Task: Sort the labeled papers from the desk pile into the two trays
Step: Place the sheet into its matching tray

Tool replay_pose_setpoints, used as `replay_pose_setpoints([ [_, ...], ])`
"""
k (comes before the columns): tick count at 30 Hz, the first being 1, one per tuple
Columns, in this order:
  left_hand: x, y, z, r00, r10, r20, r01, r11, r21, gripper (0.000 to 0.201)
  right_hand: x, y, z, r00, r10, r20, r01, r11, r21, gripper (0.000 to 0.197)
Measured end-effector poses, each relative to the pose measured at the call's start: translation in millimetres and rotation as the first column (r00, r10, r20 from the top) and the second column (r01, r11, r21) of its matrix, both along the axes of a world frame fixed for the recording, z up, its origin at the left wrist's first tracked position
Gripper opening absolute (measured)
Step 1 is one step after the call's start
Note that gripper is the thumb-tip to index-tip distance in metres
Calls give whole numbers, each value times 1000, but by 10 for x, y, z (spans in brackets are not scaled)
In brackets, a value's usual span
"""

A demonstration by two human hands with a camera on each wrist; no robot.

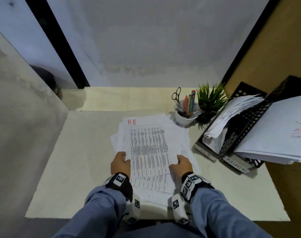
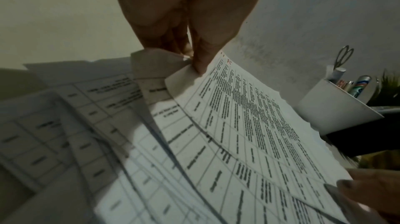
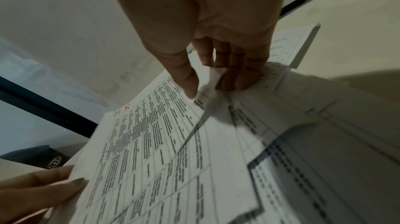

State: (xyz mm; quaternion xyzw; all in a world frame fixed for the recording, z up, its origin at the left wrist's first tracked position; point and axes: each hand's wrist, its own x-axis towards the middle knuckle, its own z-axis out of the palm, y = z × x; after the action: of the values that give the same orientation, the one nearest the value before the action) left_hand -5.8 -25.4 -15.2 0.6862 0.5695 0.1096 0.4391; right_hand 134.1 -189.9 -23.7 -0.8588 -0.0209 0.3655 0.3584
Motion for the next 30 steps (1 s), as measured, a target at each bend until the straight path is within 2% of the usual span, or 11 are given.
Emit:
replay_pose_setpoints([
  [2,-20,3,28,999,-24,26,23,999,25,26,37,9,24,1000,-4,-8,4,1000,8,43],
  [5,-79,42,-6,995,-20,96,19,1000,9,29,88,-6,76,1000,-8,30,7,1000,30,36],
  [11,-185,41,23,980,-38,194,55,995,-82,28,78,-28,242,970,-243,6,228,920,320,30],
  [14,-191,31,-14,967,-18,256,73,976,-206,24,110,-46,336,964,-255,70,224,928,298,41],
  [16,-181,22,-68,953,-34,300,119,956,-268,29,169,-47,343,963,-260,71,226,922,313,22],
  [18,-145,7,-57,942,-15,335,129,938,-321,34,217,-64,346,964,-261,53,234,924,301,21],
  [20,-109,5,-35,947,-14,321,114,948,-296,16,219,-113,323,947,-320,15,295,891,345,10],
  [24,-74,23,-31,958,35,284,42,964,-262,29,251,-331,162,865,-487,-120,486,756,439,50],
  [27,-49,56,-90,968,98,232,-33,962,-269,20,223,-458,160,800,-524,-293,599,668,441,41],
  [29,-26,80,-106,970,107,218,-38,954,-299,12,178,-481,179,797,-515,-316,604,666,438,25],
  [30,-7,79,-85,971,98,220,-23,947,-319,17,155,-480,186,797,-513,-319,604,672,429,23],
])
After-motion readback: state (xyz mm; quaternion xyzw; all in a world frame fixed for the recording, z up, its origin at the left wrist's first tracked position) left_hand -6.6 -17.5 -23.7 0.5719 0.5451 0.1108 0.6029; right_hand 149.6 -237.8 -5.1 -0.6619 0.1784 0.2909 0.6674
